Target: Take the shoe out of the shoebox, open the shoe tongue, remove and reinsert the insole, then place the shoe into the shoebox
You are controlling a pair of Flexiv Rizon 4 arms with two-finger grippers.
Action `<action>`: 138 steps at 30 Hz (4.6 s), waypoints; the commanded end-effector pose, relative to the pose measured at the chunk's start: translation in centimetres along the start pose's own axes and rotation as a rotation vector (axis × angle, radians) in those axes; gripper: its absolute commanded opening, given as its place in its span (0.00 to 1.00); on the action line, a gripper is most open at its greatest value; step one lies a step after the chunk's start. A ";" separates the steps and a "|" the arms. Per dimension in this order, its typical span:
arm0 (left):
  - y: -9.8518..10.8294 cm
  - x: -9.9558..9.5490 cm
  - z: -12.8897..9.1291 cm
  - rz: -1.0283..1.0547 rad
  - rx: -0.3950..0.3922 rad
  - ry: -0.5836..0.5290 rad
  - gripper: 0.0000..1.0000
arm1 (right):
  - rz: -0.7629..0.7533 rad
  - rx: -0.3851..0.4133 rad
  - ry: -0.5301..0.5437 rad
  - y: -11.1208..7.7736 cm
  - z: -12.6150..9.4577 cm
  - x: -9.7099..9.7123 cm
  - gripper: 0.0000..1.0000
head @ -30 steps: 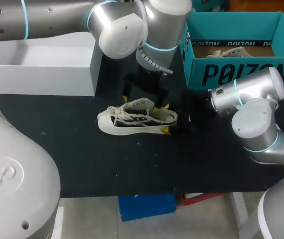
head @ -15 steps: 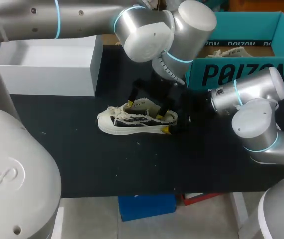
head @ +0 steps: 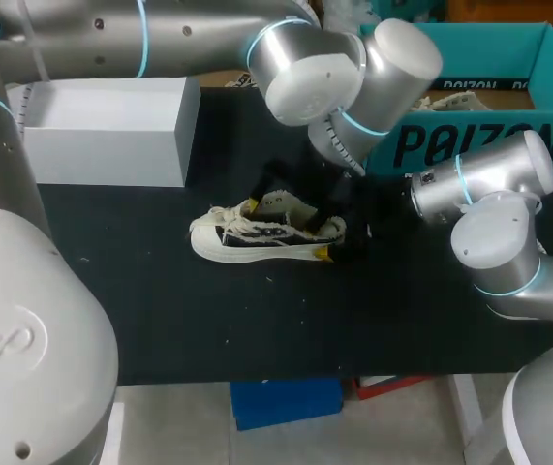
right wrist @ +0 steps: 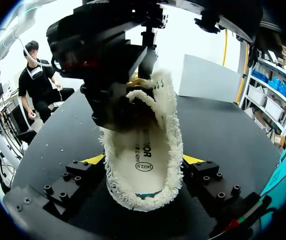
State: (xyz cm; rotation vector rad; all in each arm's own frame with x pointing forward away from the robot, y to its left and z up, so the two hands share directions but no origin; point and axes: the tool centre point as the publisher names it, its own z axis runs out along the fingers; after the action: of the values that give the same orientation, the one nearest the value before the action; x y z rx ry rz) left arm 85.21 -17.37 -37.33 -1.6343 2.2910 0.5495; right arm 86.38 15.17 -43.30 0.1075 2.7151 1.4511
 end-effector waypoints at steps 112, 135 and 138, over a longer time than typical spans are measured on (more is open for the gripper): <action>2.9 -9.6 -2.1 0.437 0.447 0.848 1.00 | 0.002 0.003 -0.001 0.0 0.3 0.0 0.00; -1.5 -5.5 -8.2 1.368 0.327 0.695 0.00 | 0.002 0.003 -0.001 0.0 0.3 0.0 0.00; -1.5 -5.0 -8.5 1.417 0.309 0.695 0.00 | 0.002 0.003 -0.001 0.0 0.3 0.0 0.00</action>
State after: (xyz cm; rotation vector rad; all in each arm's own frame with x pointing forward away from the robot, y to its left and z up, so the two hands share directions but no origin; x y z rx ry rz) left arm 87.27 -16.50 -27.81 -0.4257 3.3267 -0.6639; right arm 86.35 15.33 -43.30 0.1078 2.7160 1.4502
